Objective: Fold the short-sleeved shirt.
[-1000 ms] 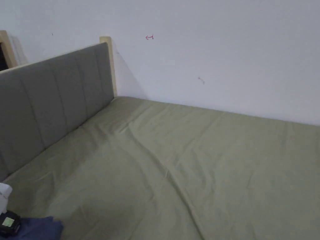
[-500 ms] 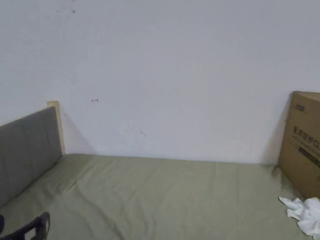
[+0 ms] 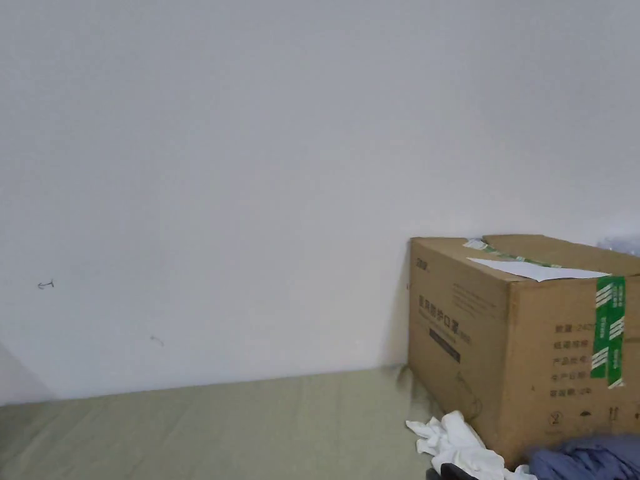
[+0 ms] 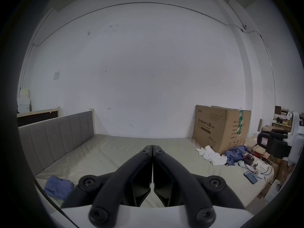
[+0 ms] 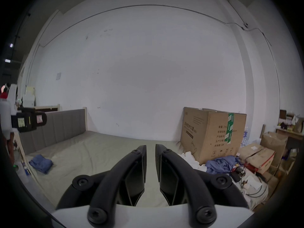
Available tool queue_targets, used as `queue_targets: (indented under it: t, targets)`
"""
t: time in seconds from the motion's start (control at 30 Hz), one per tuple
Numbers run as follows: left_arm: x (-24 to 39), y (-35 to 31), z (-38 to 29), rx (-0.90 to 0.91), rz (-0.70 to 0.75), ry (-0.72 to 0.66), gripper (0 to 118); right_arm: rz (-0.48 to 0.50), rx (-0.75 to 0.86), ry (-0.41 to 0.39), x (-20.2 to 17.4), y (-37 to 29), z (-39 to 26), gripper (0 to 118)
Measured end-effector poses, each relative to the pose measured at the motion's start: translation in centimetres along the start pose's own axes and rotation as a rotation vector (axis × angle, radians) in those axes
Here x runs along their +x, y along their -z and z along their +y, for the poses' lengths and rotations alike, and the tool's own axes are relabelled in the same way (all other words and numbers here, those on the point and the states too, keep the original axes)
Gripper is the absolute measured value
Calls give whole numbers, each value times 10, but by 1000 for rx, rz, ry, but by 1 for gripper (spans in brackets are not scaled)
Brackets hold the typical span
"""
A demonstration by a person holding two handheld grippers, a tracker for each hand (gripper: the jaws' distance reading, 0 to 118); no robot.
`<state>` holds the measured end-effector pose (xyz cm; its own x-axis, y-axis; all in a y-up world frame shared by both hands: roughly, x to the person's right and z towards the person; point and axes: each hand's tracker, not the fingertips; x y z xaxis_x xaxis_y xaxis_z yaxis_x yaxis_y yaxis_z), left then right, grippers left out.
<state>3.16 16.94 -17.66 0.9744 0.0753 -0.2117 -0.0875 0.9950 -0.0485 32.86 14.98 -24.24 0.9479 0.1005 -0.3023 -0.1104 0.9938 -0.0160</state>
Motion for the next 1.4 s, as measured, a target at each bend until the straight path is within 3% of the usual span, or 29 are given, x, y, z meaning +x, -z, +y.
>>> queue_targets:
  t: [0.07, 0.13, 0.27, 0.63, 0.87, 0.9, 0.93, 1.0, 1.03, 1.07, 1.23, 1.27, 1.4]
  targets:
    - [1, -7, 2, 19, 65, 73, 2, 20, 2, 36, 9, -6, 3, 11]
    - [0, -8, 4, 28, 115, 122, 2, 9, 6, 20, 9, -9, 4, 11]
    - [-9, -16, 6, 7, 70, 31, 2, 18, 18, 17, 10, -12, 9, 11]
    - [-15, -27, 7, -21, 90, 47, 3, 78, 8, 9, 3, -15, 14, 11]
    - [-12, -30, 16, 2, 62, 48, 5, 66, 24, 5, 1, -16, 22, 12]
    - [-11, -31, 17, 5, 63, 48, 13, 58, 33, 10, 1, -17, 24, 16]
    - [-9, -32, 17, 6, 62, 54, 41, 54, 39, 11, 1, -17, 25, 36]
    - [-8, -29, 16, 3, 71, 72, 110, 51, 40, 10, 1, -17, 27, 87]
    - [-8, -27, 16, -11, 85, 78, 116, 44, 29, 13, 0, -16, 29, 110]
    - [-8, -25, 16, -35, 98, 82, 115, 42, 11, 16, 0, -15, 30, 118]
    - [-15, 13, 9, 11, 106, 94, 118, 46, 43, -4, -4, -21, 30, 118]
    - [-5, -31, 15, 17, 100, 94, 118, 36, 43, -21, -5, -21, 31, 118]
    - [-4, -31, 16, 13, 101, 109, 118, 18, 48, -10, -5, -21, 35, 118]
